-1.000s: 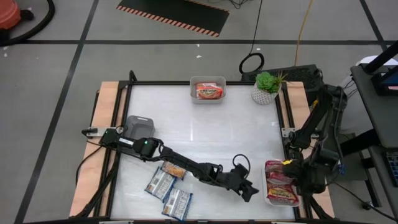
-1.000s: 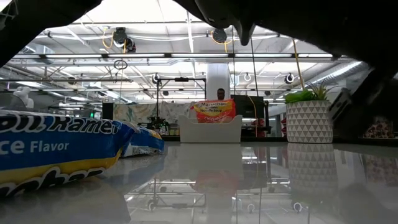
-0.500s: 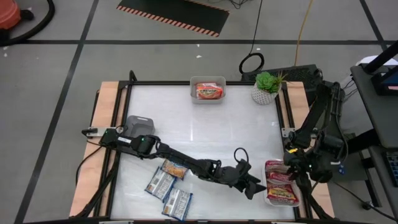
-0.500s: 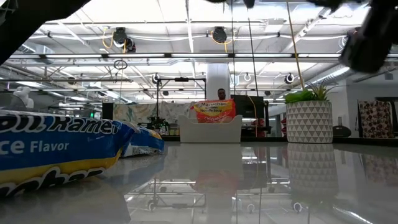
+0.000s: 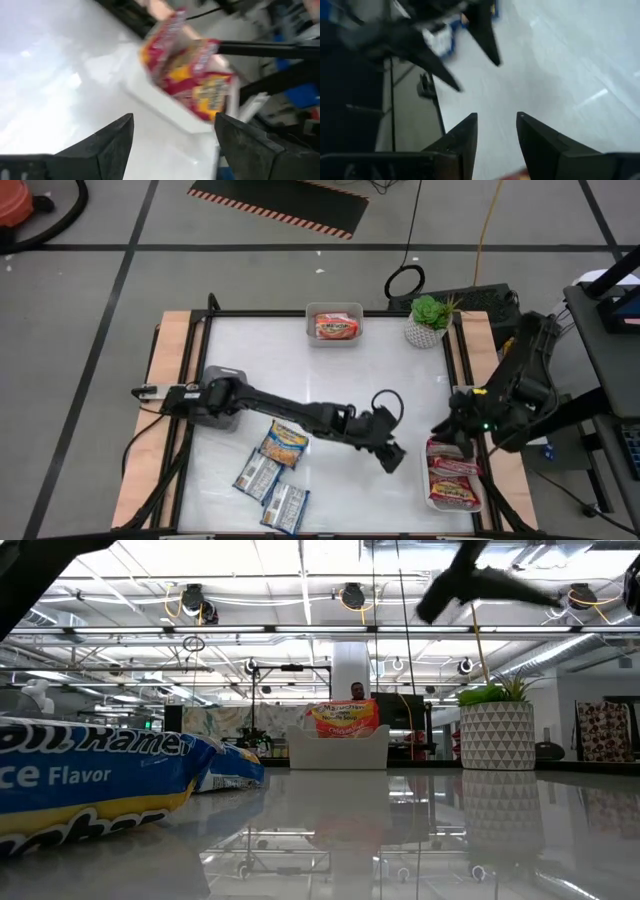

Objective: Sort Maruchan noodles
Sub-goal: Put the top blue noodle pack into the black bin

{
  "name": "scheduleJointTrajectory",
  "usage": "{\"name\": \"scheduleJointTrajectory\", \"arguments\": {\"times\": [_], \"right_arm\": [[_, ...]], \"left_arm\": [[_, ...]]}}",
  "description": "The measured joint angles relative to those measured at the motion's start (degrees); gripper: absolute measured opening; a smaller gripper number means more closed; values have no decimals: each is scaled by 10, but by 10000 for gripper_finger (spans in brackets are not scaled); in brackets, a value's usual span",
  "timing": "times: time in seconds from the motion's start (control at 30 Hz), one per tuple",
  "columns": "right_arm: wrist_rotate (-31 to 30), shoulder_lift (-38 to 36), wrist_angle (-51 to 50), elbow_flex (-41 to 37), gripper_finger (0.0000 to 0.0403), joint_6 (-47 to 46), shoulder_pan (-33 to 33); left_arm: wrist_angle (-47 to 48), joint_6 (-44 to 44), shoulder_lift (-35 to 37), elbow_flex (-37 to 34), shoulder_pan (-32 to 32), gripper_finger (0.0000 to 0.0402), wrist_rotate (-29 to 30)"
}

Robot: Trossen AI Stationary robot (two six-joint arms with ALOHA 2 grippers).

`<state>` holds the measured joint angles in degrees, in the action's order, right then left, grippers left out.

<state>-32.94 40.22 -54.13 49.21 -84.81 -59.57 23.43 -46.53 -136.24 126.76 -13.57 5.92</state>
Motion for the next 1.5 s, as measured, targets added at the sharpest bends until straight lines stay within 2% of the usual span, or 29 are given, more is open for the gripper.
{"name": "scheduleJointTrajectory", "arguments": {"times": [0.2, 0.3, 0.43, 0.53, 0.6, 0.8, 1.03, 1.3, 1.37, 1.5], "right_arm": [[-13, -23, 17, 0, 127, 81, 52], [-15, -38, 16, 0, 127, 153, 73], [-17, -64, 16, 0, 127, 225, 98], [-17, -82, 16, 0, 127, 301, 116], [-18, -94, 16, 0, 127, 336, 126], [-15, -112, -20, 0, 127, 417, 143], [28, -117, -47, 0, 127, 413, 146], [-9, -112, -43, 0, 127, 358, 146], [-18, -110, -37, 0, 127, 332, 147], [-19, -107, -26, 0, 127, 280, 147]], "left_arm": [[109, 0, 2, 0, 30, 280, -7], [200, -40, 2, 0, 45, 280, -17], [306, -121, 1, 0, 62, 280, -85], [351, -165, 1, 0, 65, 280, -147], [367, -186, 1, 0, 57, 280, -164], [385, -265, 7, -1, 51, 280, -133], [446, -262, 32, 0, 58, 280, -145], [520, -165, 48, 0, 68, 238, -179], [554, -135, 51, -1, 67, 228, -169], [633, -84, 66, 0, 64, 219, -99]]}}
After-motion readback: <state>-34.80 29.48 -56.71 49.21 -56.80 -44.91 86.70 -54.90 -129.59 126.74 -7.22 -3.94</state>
